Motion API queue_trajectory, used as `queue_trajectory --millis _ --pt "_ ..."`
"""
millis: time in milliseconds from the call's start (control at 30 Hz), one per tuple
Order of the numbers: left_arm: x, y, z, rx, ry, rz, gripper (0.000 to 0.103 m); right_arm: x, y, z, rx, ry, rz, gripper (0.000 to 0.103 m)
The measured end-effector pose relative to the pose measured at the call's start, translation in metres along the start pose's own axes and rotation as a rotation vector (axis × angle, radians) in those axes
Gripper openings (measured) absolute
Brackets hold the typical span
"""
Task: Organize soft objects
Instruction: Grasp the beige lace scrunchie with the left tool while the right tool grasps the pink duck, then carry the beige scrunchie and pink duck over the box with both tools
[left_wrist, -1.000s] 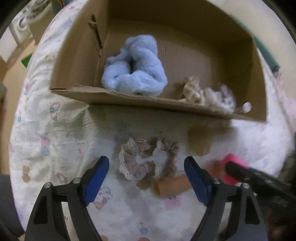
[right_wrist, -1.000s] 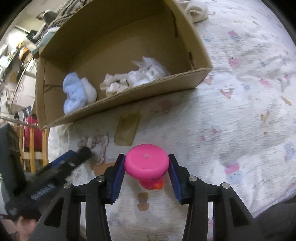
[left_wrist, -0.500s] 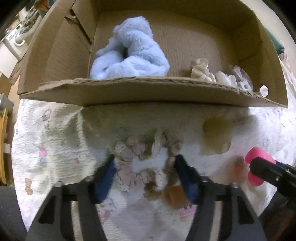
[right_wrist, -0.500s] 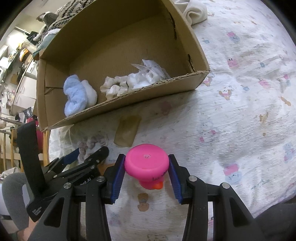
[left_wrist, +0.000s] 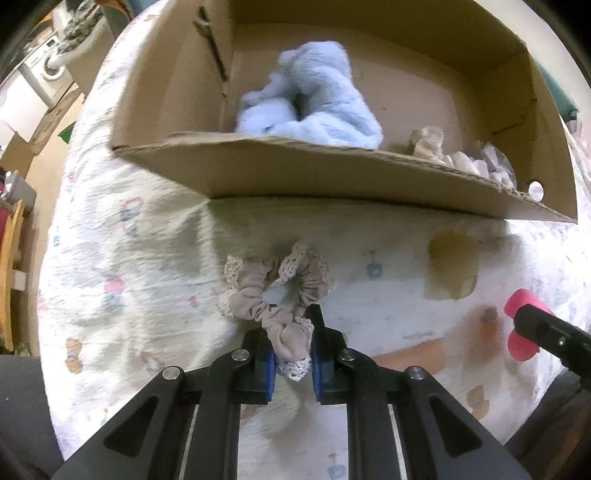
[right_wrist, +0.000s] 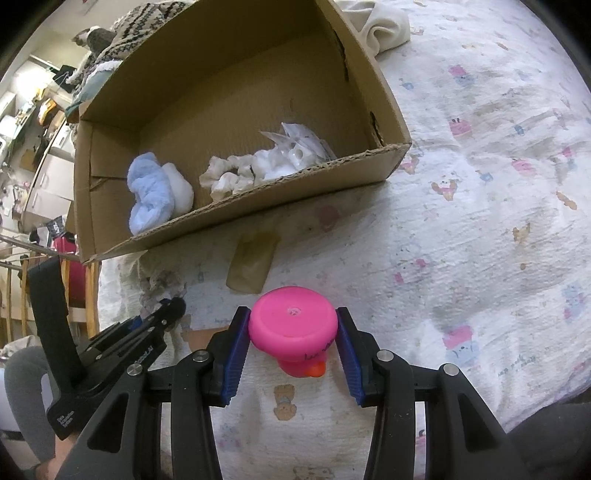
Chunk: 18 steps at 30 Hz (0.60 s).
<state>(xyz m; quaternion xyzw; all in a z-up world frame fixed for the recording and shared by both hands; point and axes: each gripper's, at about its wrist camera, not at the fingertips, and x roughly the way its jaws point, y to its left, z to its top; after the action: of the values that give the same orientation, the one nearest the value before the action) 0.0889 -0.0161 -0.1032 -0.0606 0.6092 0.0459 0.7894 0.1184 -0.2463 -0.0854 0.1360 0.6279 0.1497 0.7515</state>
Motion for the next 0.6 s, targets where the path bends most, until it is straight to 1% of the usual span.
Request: queue_trajectory --millis 133,200,333,400,433,600 --pt "-0.010 0.021 -0.005 -0.034 -0.016 -0.005 0.013 -0.002 0.000 0.000 -0.002 -0.007 0.000 0.048" --pt "-0.024 0.030 -0.011 -0.049 -0.028 -0.012 0.013 -0.004 0.000 0.000 -0.001 -0.014 0.001 0.048" --pt "-0.050 0.037 -0.019 -0.055 -0.080 -0.008 0.013 -0.007 0.000 0.000 0.003 -0.023 0.008 0.048" --pt "-0.063 0.042 -0.022 -0.060 -0.097 -0.031 0.013 -0.007 0.002 0.000 -0.001 -0.028 0.007 0.048" --pt "-0.069 0.039 -0.026 -0.056 -0.111 -0.034 0.013 -0.009 0.003 -0.001 -0.003 -0.032 0.007 0.048" --pt "-0.105 0.047 -0.033 -0.052 -0.179 -0.066 0.013 -0.016 0.005 -0.003 -0.004 -0.051 0.022 0.048"
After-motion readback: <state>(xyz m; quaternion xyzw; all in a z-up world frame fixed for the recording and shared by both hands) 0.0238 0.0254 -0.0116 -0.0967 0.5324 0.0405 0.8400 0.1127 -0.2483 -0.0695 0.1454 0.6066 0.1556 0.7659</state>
